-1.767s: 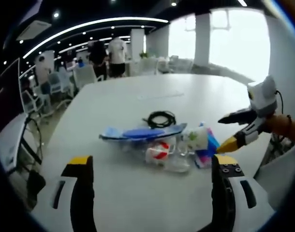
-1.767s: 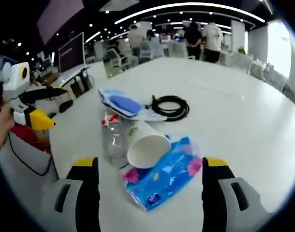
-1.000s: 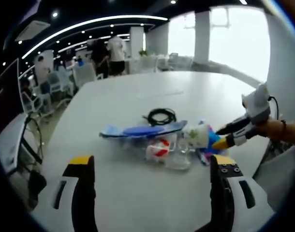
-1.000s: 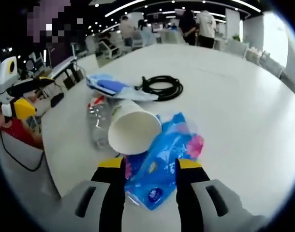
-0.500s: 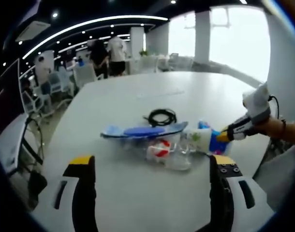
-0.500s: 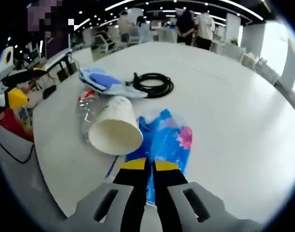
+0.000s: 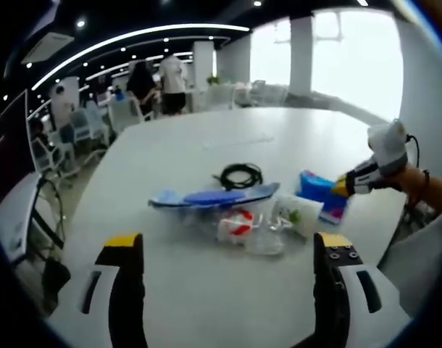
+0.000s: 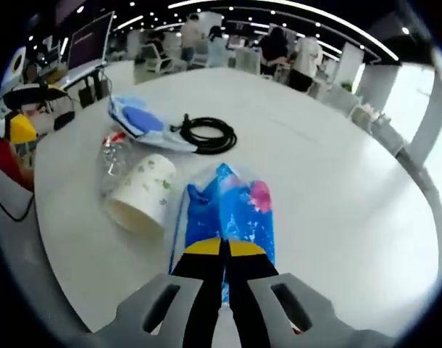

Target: Arrange the tabletop items into an orderly group along one side of the table until the central work area is clear of visible clutter.

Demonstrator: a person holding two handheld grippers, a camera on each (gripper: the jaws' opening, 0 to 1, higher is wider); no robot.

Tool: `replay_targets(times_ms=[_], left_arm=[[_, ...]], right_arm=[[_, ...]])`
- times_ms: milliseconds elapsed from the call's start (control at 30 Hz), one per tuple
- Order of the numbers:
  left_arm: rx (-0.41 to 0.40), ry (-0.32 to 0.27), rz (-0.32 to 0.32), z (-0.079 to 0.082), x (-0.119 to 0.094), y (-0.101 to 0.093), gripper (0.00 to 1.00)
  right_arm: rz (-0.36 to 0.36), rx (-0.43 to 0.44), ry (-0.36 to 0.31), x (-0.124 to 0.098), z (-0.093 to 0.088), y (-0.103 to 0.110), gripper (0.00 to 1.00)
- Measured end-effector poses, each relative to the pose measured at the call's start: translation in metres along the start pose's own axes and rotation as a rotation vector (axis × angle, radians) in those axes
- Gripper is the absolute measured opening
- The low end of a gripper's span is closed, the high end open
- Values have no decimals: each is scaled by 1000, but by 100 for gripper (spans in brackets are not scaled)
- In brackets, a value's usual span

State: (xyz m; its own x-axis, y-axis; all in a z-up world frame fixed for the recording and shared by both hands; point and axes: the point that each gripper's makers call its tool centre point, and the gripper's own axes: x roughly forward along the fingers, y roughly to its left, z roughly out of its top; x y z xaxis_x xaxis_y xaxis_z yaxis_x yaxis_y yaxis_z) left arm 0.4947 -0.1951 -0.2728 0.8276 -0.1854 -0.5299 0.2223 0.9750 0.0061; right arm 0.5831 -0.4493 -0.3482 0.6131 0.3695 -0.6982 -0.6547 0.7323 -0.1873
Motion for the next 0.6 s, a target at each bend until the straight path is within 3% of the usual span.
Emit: replay_targets(times_ms=[400, 600], left_arm=[[34, 1, -16, 0, 1, -4, 94], [34, 5, -16, -1, 1, -4, 93]], right_arm=[[-67, -29, -5, -7, 2, -15, 1], [-61, -137, 5, -6, 0, -16, 1]])
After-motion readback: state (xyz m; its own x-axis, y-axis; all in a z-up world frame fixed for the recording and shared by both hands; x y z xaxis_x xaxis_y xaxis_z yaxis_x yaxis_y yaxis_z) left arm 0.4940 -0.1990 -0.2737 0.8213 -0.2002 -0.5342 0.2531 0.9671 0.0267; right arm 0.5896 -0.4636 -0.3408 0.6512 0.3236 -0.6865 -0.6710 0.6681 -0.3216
